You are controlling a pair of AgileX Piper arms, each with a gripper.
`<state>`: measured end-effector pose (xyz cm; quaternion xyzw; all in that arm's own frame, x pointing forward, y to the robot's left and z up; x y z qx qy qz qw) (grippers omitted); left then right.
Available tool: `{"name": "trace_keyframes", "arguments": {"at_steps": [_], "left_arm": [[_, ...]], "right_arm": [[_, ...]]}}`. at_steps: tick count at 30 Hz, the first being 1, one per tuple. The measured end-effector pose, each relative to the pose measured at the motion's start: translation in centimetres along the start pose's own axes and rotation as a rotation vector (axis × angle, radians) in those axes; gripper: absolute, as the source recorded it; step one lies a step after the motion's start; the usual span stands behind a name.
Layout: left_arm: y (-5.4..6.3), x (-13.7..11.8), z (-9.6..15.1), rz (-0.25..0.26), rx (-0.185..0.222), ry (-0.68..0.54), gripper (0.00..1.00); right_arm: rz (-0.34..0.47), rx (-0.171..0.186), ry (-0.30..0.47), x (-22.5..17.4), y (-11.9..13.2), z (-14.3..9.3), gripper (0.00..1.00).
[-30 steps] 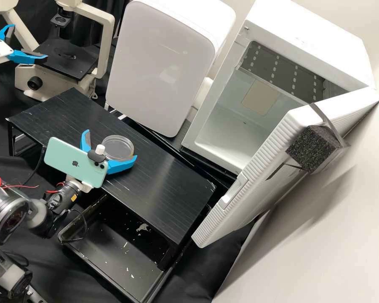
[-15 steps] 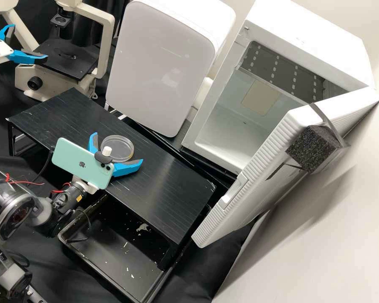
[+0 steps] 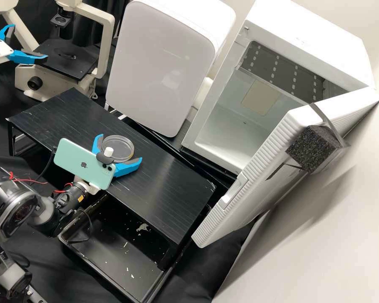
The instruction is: Place the petri dish in the incubator
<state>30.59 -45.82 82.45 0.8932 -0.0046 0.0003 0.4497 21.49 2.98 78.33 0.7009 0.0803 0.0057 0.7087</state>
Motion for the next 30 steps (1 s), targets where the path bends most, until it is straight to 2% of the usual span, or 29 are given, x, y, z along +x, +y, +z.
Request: {"name": "trace_keyframes", "arguments": {"at_steps": [7, 30], "left_arm": [[0.00, 0.00, 0.00, 0.000, 0.000, 0.000, 1.00], [0.00, 0.00, 0.00, 0.000, 0.000, 0.000, 1.00]], "right_arm": [[0.000, -0.019, 0.009, 0.26, 0.05, -0.10, 0.00], [-0.006, -0.024, 0.011, 0.50, 0.07, 0.12, 0.00]]}}
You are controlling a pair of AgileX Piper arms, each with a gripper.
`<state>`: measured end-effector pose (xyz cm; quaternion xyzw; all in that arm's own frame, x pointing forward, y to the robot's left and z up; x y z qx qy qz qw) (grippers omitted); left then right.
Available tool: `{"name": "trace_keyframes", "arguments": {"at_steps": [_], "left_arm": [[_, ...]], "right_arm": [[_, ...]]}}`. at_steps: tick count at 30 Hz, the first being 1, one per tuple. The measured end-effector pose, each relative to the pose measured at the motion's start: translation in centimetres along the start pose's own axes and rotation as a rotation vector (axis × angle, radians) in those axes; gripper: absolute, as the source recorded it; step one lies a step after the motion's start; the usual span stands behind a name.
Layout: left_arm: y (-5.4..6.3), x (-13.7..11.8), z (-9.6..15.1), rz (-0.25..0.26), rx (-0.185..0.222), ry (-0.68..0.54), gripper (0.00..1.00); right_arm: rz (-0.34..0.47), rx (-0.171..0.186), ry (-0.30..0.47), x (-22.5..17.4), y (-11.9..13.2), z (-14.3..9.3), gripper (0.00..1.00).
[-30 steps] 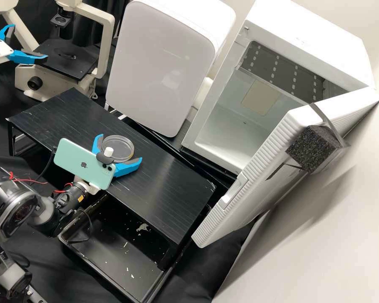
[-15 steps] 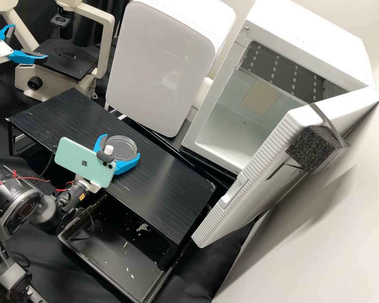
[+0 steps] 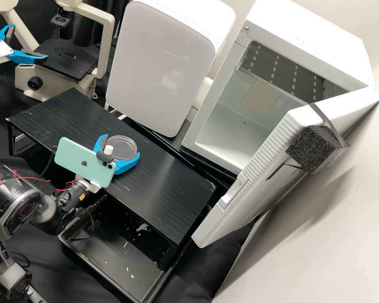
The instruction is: Place the petri dish in the incubator
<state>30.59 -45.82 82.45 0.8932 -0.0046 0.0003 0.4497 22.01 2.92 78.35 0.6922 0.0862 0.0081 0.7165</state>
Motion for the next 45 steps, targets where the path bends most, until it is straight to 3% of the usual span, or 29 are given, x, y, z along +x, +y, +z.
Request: {"name": "trace_keyframes", "arguments": {"at_steps": [8, 16, 23, 33, 36, 40, 45], "left_arm": [[0.0, 0.0, 0.0, 0.000, 0.000, 0.000, 1.00], [0.0, 0.0, 0.0, 0.000, 0.000, 0.000, 1.00], [0.0, 0.0, 0.0, 0.000, 0.000, 0.000, 1.00], [0.0, 0.0, 0.0, 0.000, 0.000, 0.000, 1.00], [0.0, 0.0, 0.0, 0.000, 0.000, 0.000, 1.00], [0.0, 0.0, 0.0, 0.000, 0.000, 0.000, 1.00], [0.0, 0.0, 0.0, 0.000, 0.000, 0.000, 1.00]], "right_arm": [[0.014, 0.032, 0.006, -0.4, 1.4, 0.7, 0.00], [0.172, 0.097, -0.031, -1.1, 5.8, 2.4, 0.00], [0.287, 0.071, -0.064, 0.0, 9.2, 3.9, 0.00], [0.426, 0.056, -0.084, 4.9, 14.0, 6.6, 0.00], [0.463, 0.028, -0.099, 6.4, 15.4, 7.1, 0.00], [0.481, 0.026, -0.112, 8.9, 16.8, 8.0, 0.00], [0.448, 0.034, -0.138, 12.2, 17.4, 9.3, 0.00]]}}
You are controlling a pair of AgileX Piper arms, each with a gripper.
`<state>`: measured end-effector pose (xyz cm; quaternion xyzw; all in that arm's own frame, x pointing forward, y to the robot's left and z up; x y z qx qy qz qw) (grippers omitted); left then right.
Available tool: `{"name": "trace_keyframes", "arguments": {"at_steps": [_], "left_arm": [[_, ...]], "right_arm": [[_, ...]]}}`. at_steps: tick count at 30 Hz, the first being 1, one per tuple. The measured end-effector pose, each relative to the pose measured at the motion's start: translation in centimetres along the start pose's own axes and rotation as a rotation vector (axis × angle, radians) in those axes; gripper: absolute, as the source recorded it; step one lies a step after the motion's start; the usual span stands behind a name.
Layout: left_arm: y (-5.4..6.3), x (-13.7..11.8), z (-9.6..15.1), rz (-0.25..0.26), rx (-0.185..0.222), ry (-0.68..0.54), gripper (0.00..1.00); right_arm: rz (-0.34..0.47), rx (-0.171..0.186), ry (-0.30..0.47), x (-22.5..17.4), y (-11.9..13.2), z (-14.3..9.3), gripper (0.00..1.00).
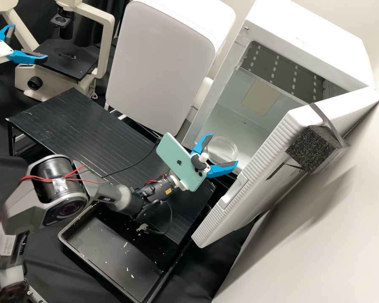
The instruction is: Place the petri dish in the incubator
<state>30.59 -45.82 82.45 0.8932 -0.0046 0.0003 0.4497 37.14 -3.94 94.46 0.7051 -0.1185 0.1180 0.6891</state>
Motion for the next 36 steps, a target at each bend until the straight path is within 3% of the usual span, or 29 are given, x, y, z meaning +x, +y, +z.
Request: {"name": "trace_keyframes", "arguments": {"at_steps": [4, 8, 16, 23, 24, 36], "left_arm": [[0.0, 0.0, 0.0, 0.000, 0.000, 0.000, 1.00], [0.0, 0.0, 0.0, 0.000, 0.000, 0.000, 1.00], [0.0, 0.0, 0.0, 0.000, 0.000, 0.000, 1.00], [0.0, 0.0, 0.0, 0.000, 0.000, 0.000, 1.00], [0.0, 0.0, 0.0, 0.000, 0.000, 0.000, 1.00], [0.0, 0.0, 0.0, 0.000, 0.000, 0.000, 1.00]], "right_arm": [[-0.022, 0.004, -0.026, 1.8, -0.8, 0.7, 0.00], [-0.023, -0.029, -0.059, 3.7, -1.4, 1.1, 0.00], [-0.008, -0.056, -0.086, 5.6, -1.5, 1.8, 0.00], [-0.004, -0.058, -0.093, 6.4, -1.6, 1.9, 0.00], [-0.006, -0.058, -0.093, 6.5, -1.7, 1.9, 1.00], [-0.019, -0.062, -0.094, 6.6, -2.0, 1.7, 1.00]]}}
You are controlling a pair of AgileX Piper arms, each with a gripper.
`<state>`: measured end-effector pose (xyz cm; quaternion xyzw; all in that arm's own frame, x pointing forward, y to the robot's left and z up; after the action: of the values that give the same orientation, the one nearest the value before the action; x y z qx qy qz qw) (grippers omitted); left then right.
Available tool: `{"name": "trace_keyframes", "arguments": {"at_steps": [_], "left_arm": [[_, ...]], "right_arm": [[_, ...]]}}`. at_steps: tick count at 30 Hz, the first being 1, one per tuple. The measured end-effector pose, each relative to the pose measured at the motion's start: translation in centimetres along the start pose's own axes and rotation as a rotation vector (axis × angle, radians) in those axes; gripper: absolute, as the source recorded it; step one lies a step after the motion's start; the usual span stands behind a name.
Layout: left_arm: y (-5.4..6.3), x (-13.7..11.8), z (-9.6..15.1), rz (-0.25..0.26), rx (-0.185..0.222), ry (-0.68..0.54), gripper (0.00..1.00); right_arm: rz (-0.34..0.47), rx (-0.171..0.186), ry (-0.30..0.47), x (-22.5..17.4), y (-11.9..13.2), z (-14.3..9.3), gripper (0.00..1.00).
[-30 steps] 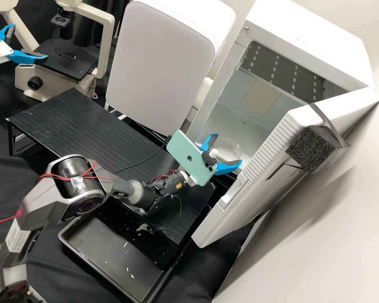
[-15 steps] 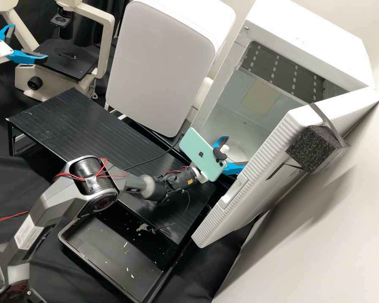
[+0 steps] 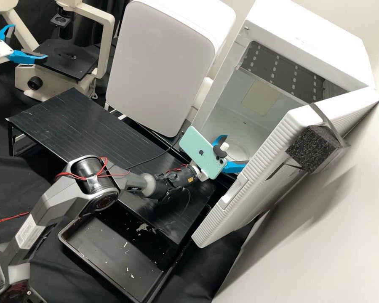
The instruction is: Place the petri dish in the incubator
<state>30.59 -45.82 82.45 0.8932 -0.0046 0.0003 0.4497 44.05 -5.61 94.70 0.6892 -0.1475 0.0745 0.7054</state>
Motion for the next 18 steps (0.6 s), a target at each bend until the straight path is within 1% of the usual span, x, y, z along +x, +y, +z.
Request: {"name": "trace_keyframes", "arguments": {"at_steps": [11, 13, 15, 18], "left_arm": [[0.0, 0.0, 0.0, 0.000, 0.000, 0.000, 1.00], [0.0, 0.0, 0.0, 0.000, 0.000, 0.000, 1.00], [0.0, 0.0, 0.0, 0.000, 0.000, 0.000, 1.00], [0.0, 0.0, 0.0, 0.000, 0.000, 0.000, 1.00]], "right_arm": [[-0.004, 0.001, -0.003, -0.3, -0.3, 0.2, 1.00], [-0.007, 0.005, -0.003, -0.6, -0.5, 0.4, 1.00], [-0.011, 0.019, 0.003, -0.9, -0.6, 0.5, 1.00], [-0.014, 0.022, 0.024, -1.7, -0.4, 0.2, 1.00]]}}
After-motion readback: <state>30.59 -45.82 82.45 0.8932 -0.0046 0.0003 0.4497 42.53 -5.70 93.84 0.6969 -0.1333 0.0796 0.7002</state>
